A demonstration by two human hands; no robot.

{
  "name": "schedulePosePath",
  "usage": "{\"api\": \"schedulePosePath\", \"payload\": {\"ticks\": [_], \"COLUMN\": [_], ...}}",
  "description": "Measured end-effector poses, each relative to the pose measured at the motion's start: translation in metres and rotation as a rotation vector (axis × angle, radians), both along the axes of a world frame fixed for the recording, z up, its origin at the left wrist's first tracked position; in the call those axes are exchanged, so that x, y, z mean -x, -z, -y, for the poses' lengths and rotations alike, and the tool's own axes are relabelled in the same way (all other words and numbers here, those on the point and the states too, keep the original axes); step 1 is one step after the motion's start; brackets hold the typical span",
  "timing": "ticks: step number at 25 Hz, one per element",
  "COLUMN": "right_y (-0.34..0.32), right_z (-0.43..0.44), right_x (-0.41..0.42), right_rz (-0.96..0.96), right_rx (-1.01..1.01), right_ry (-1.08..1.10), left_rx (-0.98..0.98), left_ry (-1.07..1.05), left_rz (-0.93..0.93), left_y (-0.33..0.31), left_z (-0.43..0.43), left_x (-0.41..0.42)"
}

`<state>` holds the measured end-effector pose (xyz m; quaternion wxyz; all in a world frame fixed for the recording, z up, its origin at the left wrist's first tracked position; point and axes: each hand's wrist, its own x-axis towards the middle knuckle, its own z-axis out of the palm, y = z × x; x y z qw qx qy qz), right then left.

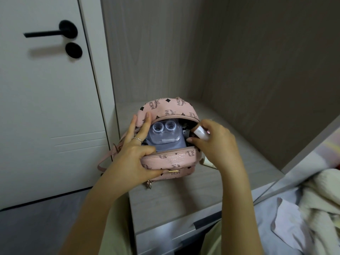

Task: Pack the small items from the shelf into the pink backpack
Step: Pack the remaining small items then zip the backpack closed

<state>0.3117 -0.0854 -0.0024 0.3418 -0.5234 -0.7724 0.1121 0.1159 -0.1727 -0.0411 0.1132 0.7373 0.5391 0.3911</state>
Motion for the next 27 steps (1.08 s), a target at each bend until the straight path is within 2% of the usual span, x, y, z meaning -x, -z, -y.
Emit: {"api": "schedulePosePath", "payload": {"ticks": [2,4,5,7,9,11,13,15,18,20,24,27], "right_y": [-0.004,-0.003,-0.002,-0.003,-0.003,0.000,0.003,0.007,0.007,0.010,0.014,0.012], "right_z": [0.001,0.003,0.003,0.004,0.006,0.005,0.004,0.004,0.006,0.008,0.004,-0.004], "right_x": [0.008,0.009,0.005,-0.008,-0.020,-0.021,-0.010,0.000,0.005,0.005,0.005,0.009], "right_rz": [0.112,0.111,0.033,-0.279,-0.524,-0.537,-0.417,-0.391,-0.751,-0.849,-0.591,-0.437], "right_rx": [-0.003,0.020,0.080,0.249,0.252,0.199,0.198,0.110,0.111,0.171,-0.012,-0.151], "right_ry": [0.036,0.010,-0.051,-0.212,-0.273,-0.241,-0.203,-0.123,-0.133,-0.259,-0.361,-0.302], "left_rx": [0.001,-0.006,-0.009,-0.011,-0.012,-0.018,-0.016,-0.020,-0.019,-0.011,-0.012,-0.026], "left_ry": [-0.001,0.002,-0.007,-0.030,-0.049,-0.051,-0.052,-0.060,-0.067,-0.065,-0.068,-0.076], "left_rz": [0.003,-0.002,-0.005,-0.015,-0.013,-0.018,-0.024,-0.025,-0.023,-0.004,0.029,0.017], "left_y": [0.000,0.001,0.000,0.001,0.003,0.003,0.003,0.004,0.005,0.005,0.004,0.003], "left_z": [0.000,0.000,0.000,-0.001,-0.002,-0.002,-0.003,-0.003,-0.002,-0.003,-0.004,-0.005], "left_x": [-0.001,0.000,0.000,0.000,0.001,0.001,0.001,0.002,0.002,0.001,0.001,0.001]}}
